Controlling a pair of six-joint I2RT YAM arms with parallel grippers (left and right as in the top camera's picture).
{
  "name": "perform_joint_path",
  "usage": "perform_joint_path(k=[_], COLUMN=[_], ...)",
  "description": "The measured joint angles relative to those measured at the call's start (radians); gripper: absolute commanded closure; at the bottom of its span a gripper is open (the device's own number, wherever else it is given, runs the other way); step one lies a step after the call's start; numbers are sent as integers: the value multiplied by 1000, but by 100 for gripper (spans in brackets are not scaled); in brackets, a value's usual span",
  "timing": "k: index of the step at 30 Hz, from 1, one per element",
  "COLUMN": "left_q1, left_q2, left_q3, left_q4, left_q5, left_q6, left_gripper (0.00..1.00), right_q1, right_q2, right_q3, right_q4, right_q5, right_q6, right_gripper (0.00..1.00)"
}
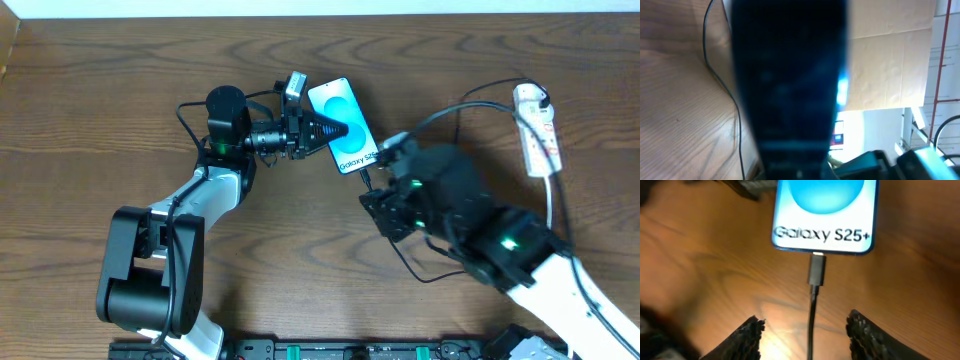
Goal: Plug charger to phone and switch on socket
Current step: 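Push the plug up into the phone's port with the right gripper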
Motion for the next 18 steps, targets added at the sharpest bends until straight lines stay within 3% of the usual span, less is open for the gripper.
perform_joint_path(k=[2, 7, 11, 18], left_q1=[0, 0, 0, 7], left_q2=[0, 0, 0, 0], left_q3=[0, 0, 0, 0], left_q4=[0, 0, 0, 3], left_q5=[-3, -3, -4, -15], left_q6=[-11, -20, -22, -20], left_gripper=[93, 93, 93, 93], right_q1=[12, 16, 16, 17], right_q2=[46, 122, 139, 139], right_q3=[-2, -4, -7, -13], right_q4=[9, 51, 82, 135], right_q5=[39, 84, 92, 95], right_q6=[-3, 17, 26, 32], right_gripper=[63, 78, 99, 99])
